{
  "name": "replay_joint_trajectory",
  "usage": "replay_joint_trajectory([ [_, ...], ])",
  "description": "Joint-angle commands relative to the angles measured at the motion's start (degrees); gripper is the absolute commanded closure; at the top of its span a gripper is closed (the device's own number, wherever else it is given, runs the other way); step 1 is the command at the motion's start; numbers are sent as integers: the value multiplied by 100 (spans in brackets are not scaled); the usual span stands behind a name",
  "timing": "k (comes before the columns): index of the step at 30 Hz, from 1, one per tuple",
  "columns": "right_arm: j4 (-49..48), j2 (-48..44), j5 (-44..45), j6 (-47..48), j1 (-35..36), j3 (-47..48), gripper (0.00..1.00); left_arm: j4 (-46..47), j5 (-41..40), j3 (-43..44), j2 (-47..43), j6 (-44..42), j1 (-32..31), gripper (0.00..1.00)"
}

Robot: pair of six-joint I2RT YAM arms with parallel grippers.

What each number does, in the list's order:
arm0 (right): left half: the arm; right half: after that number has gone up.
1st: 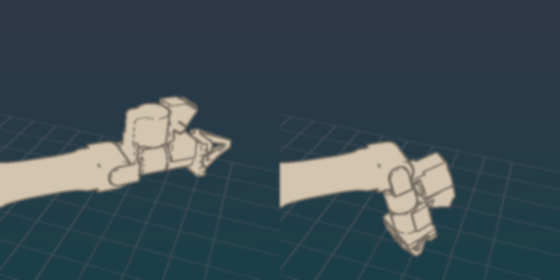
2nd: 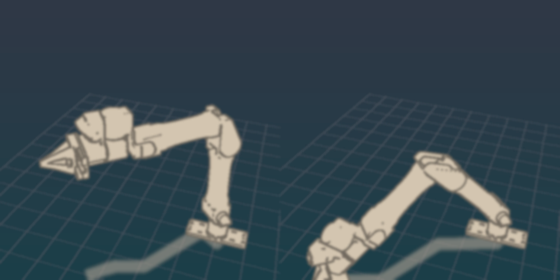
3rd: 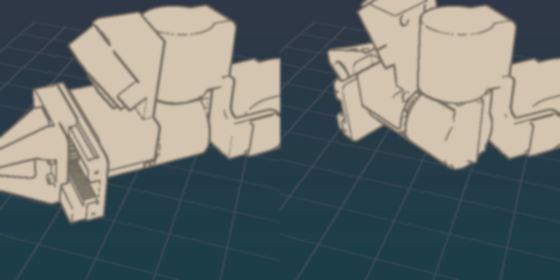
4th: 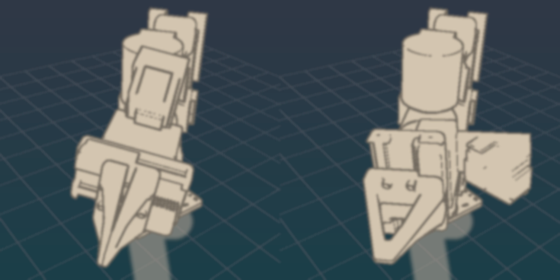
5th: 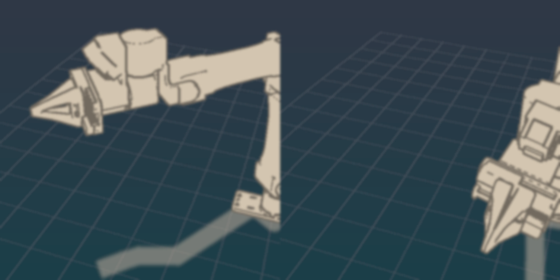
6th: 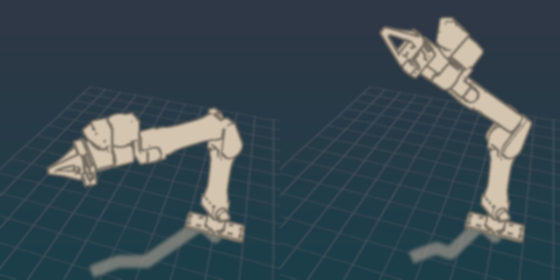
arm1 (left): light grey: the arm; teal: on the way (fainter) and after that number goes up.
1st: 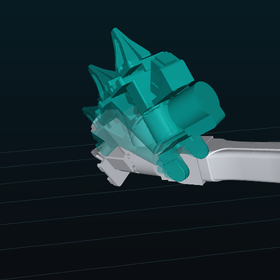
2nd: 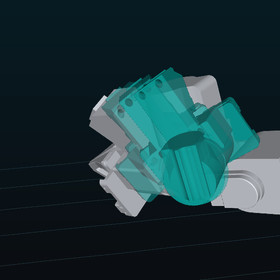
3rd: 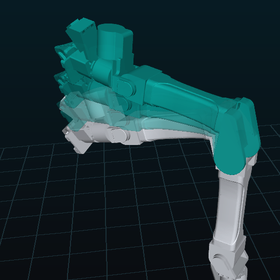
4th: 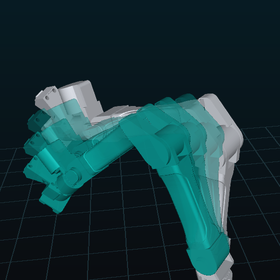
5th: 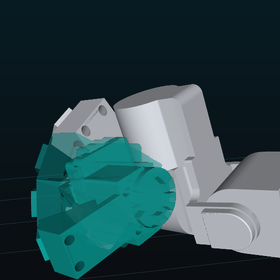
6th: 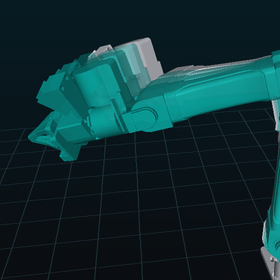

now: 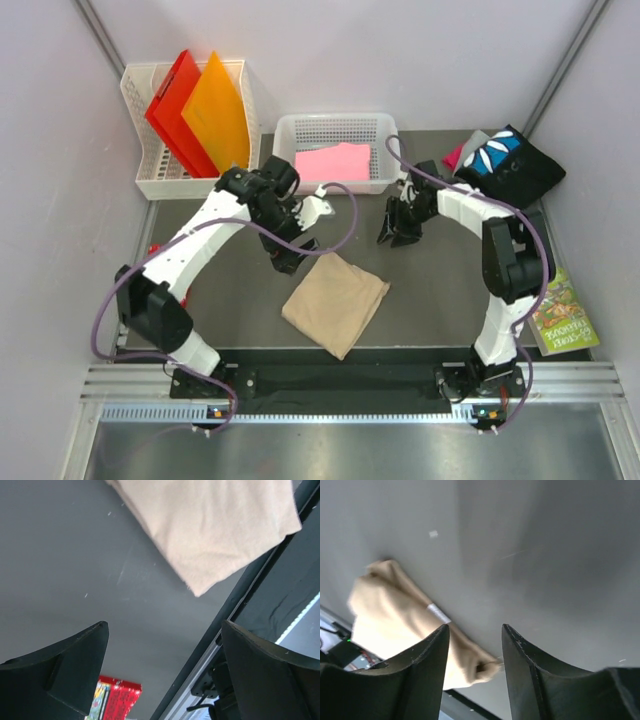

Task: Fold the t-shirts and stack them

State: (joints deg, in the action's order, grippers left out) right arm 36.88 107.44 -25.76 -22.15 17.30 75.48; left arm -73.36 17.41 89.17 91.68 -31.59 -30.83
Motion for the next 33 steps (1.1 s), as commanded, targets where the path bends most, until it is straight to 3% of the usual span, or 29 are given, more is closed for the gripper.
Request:
replay_joint_trajectory([
  [1, 30, 400, -227, 658, -165, -33, 53, -319, -738, -154, -816, -57, 103, 1],
  [5, -163, 751, -1453, 1019, -262, -349, 42, -407, -1169, -75, -1126, -40, 121, 1],
  [11, -322, 1156, -2634, 1345, -184, -658, 35, -530, -1328, 39, -1205, 206, 121, 1],
  [19, -93, 1447, -2689, 1469, 563, -867, 35, -626, -1451, 321, -1187, 303, 121, 1],
  [25, -322, 1280, -2216, 1258, 932, -1290, 40, -583, -1328, 347, -1196, 321, 112, 1],
  [33, -621, 1271, -1696, 941, 1293, -1475, 65, -609, -1337, 294, -1249, 268, 112, 1],
])
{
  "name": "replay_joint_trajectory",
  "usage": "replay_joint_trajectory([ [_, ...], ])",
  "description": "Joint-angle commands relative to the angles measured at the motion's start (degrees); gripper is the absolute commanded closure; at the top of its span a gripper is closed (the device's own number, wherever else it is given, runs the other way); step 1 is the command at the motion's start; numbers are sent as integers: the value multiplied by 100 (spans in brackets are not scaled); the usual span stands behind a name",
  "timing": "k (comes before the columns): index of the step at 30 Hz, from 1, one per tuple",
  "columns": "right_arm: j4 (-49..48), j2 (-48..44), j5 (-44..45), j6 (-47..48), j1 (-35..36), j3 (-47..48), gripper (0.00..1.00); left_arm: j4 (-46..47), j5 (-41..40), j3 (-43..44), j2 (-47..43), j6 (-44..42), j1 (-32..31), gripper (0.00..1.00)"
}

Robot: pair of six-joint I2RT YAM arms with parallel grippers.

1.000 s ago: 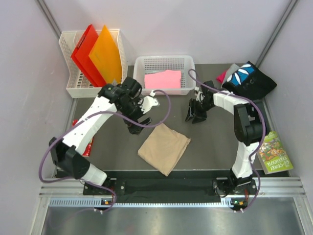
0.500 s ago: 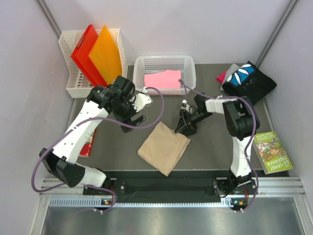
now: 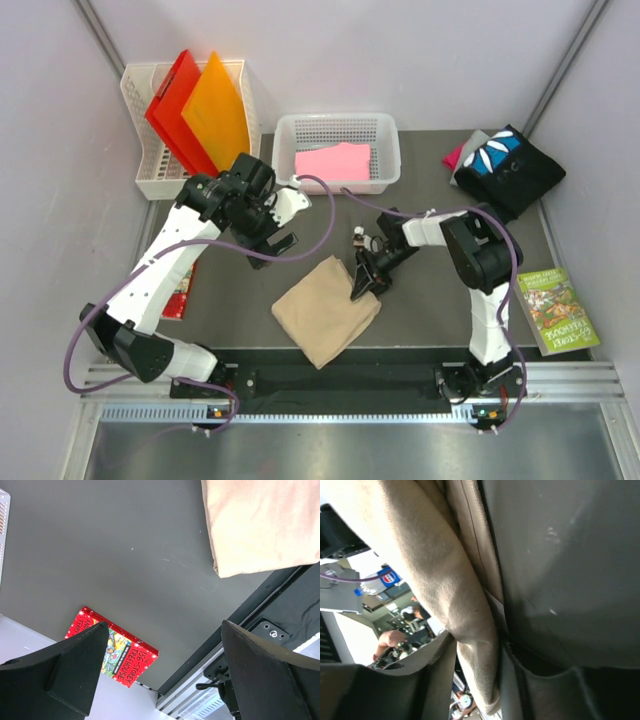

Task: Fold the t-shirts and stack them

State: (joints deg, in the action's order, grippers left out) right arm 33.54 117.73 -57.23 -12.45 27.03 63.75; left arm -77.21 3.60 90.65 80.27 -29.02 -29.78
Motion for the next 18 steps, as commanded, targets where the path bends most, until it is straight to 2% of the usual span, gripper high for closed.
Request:
replay_joint_trajectory([
  [1, -339, 241, 1478, -125, 417, -301, 66, -224, 36, 137, -125, 1, 16, 1],
  [4, -497, 241, 1540, -310, 584, -266, 75, -286, -34, 76, -196, 1, 7, 1],
  [7, -673, 145, 1618, -539, 716, -231, 100, -365, -139, 32, -292, 1, 16, 1],
  [12, -1042, -504, 1697, -961, 743, -266, 100, -312, -526, -205, -556, 54, 16, 1],
  [18, -270, -1647, 2005, -830, 428, 724, 100, -181, -729, -645, -855, 98, 147, 1],
])
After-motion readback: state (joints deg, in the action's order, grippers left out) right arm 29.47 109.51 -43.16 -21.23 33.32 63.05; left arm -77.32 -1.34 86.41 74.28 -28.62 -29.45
